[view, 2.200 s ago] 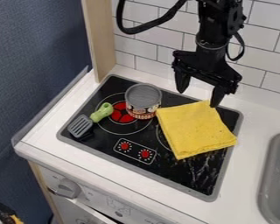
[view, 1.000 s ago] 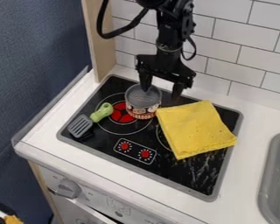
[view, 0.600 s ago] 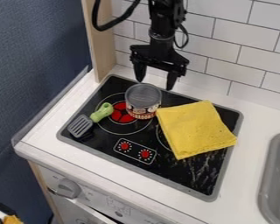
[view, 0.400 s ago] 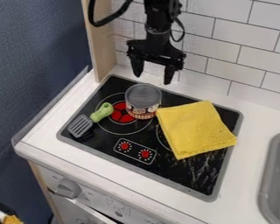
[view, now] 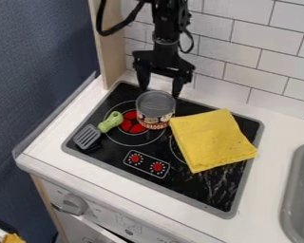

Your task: Move the can to the middle bottom of the two burners

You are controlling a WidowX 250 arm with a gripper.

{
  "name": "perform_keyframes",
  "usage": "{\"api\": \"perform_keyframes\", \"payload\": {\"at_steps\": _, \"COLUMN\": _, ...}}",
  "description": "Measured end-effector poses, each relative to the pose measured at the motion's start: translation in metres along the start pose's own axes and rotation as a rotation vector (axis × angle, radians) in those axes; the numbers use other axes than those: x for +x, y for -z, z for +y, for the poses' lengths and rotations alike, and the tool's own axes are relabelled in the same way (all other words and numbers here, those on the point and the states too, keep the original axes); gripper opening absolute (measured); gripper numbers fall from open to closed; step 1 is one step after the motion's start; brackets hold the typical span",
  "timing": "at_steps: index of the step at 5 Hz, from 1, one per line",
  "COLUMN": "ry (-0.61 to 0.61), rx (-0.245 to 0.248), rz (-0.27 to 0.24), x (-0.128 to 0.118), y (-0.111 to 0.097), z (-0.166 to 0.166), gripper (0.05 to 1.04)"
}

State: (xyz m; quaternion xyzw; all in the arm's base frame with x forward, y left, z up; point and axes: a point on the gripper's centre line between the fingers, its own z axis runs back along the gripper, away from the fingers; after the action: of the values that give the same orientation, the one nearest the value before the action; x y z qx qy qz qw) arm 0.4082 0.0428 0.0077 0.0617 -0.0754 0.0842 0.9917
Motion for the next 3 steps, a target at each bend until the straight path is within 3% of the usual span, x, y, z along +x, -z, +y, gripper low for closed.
{"api": "perform_keyframes", "payload": {"at_steps": 1, "ry": -0.006, "rx": 0.005, "rz": -0.010, "x": 0.000, "y": 0.000, "z": -0.004, "gripper": 0.999}}
{"api": "perform_keyframes", "payload": {"at_steps": 3, "ry": -0.011, "rx": 0.046, "rz": 0.072, "x": -0.030, "y": 0.015, "z": 0.000, "gripper": 0.999}}
